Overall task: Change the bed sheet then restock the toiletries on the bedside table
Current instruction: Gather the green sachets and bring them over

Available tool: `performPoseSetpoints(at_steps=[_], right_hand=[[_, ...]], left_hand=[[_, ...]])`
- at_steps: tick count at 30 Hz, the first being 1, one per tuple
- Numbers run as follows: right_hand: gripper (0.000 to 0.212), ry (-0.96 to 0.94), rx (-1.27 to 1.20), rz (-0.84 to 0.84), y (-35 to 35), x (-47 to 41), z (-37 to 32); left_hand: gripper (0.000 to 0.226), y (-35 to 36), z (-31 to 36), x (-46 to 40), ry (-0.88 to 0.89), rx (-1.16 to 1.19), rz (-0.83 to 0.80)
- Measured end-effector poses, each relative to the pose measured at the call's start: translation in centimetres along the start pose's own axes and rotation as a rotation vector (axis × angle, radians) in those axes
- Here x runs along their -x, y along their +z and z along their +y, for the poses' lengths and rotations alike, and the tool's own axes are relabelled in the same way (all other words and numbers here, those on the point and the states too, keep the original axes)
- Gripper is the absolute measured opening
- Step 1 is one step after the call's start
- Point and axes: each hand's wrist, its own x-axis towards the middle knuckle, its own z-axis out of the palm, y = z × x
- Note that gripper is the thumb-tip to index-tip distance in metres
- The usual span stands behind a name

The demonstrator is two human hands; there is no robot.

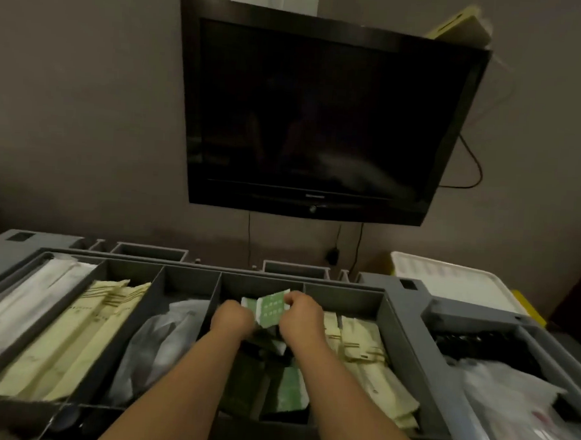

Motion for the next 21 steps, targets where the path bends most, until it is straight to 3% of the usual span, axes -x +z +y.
performPoseSetpoints(at_steps=[4,7,11,13,17,21], right_hand=[[0.042,-0.1,0.318,-0.276,1.8,-1.9,-0.6],[0.059,-0.089,0.358,-0.429,2.8,-2.1,-0.3],[0.07,-0.203,0.352,-0.385,1.8,0.1,0.4],[0.071,-0.281,0.451,-0.356,1.4,2.0,0.8],[0.048,-0.363,0.734,-0.351,0.3,5.2,1.8],[0.049,-0.388,0.74,-0.291,-0.1,6.5,2.7]], left_hand=[[0.045,-0.4,-0.5,-0.4,0.241,-0.243,0.125],[0.053,-1.2,-0.5,0.9,0.385,-0.482,-0.05],[0.074,-2.1,-2.2,4.4,0.38,-0.863,-0.299],[0.078,-2.3,-3.0,6.3,0.406,-1.121,-0.321],[0.067,-2.5,-2.4,6.7,0.437,-1.309,-0.154],[0.062,-3.5,-2.5,6.2,0.514,-1.169,0.099]])
